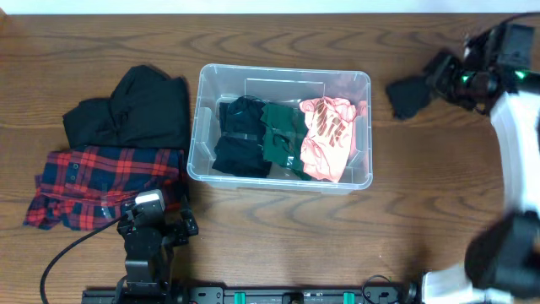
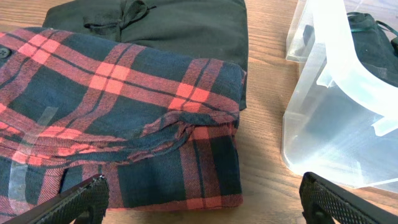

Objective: Pack container
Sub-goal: 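Move right gripper to the black folded item and grasp it, then carry the black item into the bin onto the navy garment, release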

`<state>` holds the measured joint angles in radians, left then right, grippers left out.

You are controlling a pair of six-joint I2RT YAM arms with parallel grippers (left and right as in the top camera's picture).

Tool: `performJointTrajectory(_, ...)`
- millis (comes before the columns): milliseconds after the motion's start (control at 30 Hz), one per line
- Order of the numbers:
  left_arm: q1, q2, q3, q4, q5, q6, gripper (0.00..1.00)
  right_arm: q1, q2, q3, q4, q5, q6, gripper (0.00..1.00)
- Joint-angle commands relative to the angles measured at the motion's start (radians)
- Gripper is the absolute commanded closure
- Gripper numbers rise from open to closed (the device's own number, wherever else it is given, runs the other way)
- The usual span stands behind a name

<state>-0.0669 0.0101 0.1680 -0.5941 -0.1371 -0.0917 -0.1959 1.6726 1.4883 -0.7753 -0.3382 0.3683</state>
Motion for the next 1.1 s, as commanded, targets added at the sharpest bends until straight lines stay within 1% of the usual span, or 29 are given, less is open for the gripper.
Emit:
performJointTrajectory(0, 0.005, -0.007, -0.013, 0.002, -0.005, 0.013, 0.02, 0.076, -0.175, 0.013, -0.011, -0.031, -0.056, 0.97)
performJointTrajectory(133, 0.005, -0.007, -0.013, 0.002, -0.005, 0.013, 0.02, 0.19, -0.305, 0.013, 0.004, -0.094, -0.051, 0.96)
performJointTrajectory(267, 0.005, -0.007, -0.013, 0.001, -0.005, 0.013, 0.02, 0.354, -0.336, 0.013, 0.01, -0.129, 0.01, 0.98)
performJointTrajectory(433, 0.005, -0.007, -0.013, 0.002, -0.005, 0.013, 0.02, 0.596, -0.256, 0.008, 0.097, -0.128, 0.046, 0.98)
performJointTrajectory(533, 0.005, -0.007, -0.013, 0.002, -0.005, 0.013, 0.02, 0.697, -0.169, 0.008, 0.187, -0.118, 0.073, 0.97)
performJointTrajectory(567, 0.005, -0.007, -0.013, 0.002, -0.005, 0.013, 0.02, 0.72, -0.139, 0.008, 0.219, -0.118, 0.079, 0.95)
performJointTrajectory(600, 0.005, -0.007, -0.013, 0.001, -0.005, 0.013, 0.02, 0.74, -0.109, 0.008, 0.249, -0.118, 0.087, 0.91)
performJointTrajectory(633, 0.005, -0.007, -0.013, 0.002, -0.005, 0.013, 0.02, 0.758, -0.076, 0.008, 0.28, -0.119, 0.088, 0.91)
performJointTrajectory(767, 0.005, -0.007, -0.013, 0.002, -0.005, 0.013, 0.02, 0.795, 0.055, 0.008, 0.353, -0.118, 0.089, 0.92)
performJointTrajectory(833, 0.005, -0.007, -0.013, 0.002, -0.005, 0.013, 0.02, 0.795, 0.114, 0.008, 0.353, -0.117, 0.085, 0.92)
performJointTrajectory(933, 0.005, -0.007, -0.013, 0.002, -0.005, 0.013, 0.02, 0.79, 0.212, 0.008, 0.356, -0.142, 0.034, 0.92)
performJointTrajectory(1067, 0.005, -0.007, -0.013, 0.002, -0.005, 0.013, 0.02, 0.79, 0.334, 0.008, 0.325, -0.166, -0.018, 0.9)
